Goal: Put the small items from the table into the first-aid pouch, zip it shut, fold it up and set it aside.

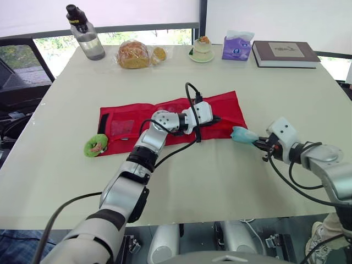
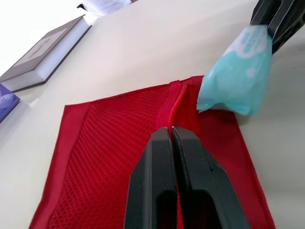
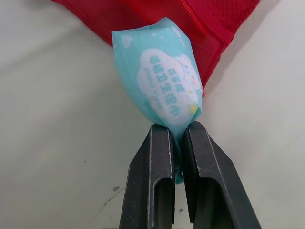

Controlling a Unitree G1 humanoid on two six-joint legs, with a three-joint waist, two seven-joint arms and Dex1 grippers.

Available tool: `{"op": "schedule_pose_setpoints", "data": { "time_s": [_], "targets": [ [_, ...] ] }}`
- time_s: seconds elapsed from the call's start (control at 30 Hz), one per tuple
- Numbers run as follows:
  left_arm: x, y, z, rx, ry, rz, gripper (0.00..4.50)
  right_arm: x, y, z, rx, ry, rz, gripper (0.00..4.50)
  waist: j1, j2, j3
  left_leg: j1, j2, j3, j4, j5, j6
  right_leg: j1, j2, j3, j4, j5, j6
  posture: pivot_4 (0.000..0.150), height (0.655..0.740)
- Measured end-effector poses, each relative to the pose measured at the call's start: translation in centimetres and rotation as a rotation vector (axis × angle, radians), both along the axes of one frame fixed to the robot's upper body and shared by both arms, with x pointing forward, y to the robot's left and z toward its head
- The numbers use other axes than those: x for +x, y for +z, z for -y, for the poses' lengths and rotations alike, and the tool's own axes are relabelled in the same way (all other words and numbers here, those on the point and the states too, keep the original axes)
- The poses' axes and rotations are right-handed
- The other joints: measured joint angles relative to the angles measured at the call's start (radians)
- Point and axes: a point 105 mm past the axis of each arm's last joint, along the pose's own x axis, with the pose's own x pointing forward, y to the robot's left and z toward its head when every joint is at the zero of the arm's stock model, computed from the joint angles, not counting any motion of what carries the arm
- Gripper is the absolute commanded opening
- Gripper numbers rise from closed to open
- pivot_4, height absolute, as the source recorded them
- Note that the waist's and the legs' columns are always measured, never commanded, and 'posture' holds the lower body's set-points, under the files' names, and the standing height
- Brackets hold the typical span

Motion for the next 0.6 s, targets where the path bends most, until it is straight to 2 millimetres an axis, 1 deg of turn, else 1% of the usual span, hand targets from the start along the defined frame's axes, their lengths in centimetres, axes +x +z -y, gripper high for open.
{"op": "schedule_pose_setpoints", "data": {
  "time_s": [0.13,0.27,0.4,0.6],
  "targets": [
    [-0.6,-0.4,1.0,-0.003,-0.030,-0.013,0.00,0.7,0.4,-1.1,0.012,-0.035,0.001,0.03,0.000,0.000,0.000,0.000,0.000,0.000,0.000,0.000,0.000,0.000,0.000,0.000,0.000,0.000,0.000,0.150,0.7400],
    [-1.0,-0.4,1.7,-0.005,-0.049,-0.012,0.00,1.5,0.6,-2.5,0.062,-0.087,-0.007,0.03,0.000,0.000,0.000,0.000,0.000,0.000,0.000,0.000,0.000,0.000,0.000,0.000,0.000,0.000,0.000,0.150,0.7400],
    [-1.1,-0.5,2.0,-0.008,-0.051,-0.017,0.00,2.1,0.6,-3.1,0.083,-0.155,-0.015,0.03,0.000,0.000,0.000,0.000,0.000,0.000,0.000,0.000,0.000,0.000,0.000,0.000,0.000,0.000,0.000,0.150,0.7400],
    [-1.4,-0.6,2.6,-0.017,-0.063,-0.024,0.00,3.0,0.8,-5.0,0.201,-0.275,-0.033,0.03,0.000,0.000,0.000,-0.001,0.000,0.000,0.000,0.000,0.000,0.000,0.000,0.000,0.000,0.000,0.000,0.150,0.7400]
  ]
}}
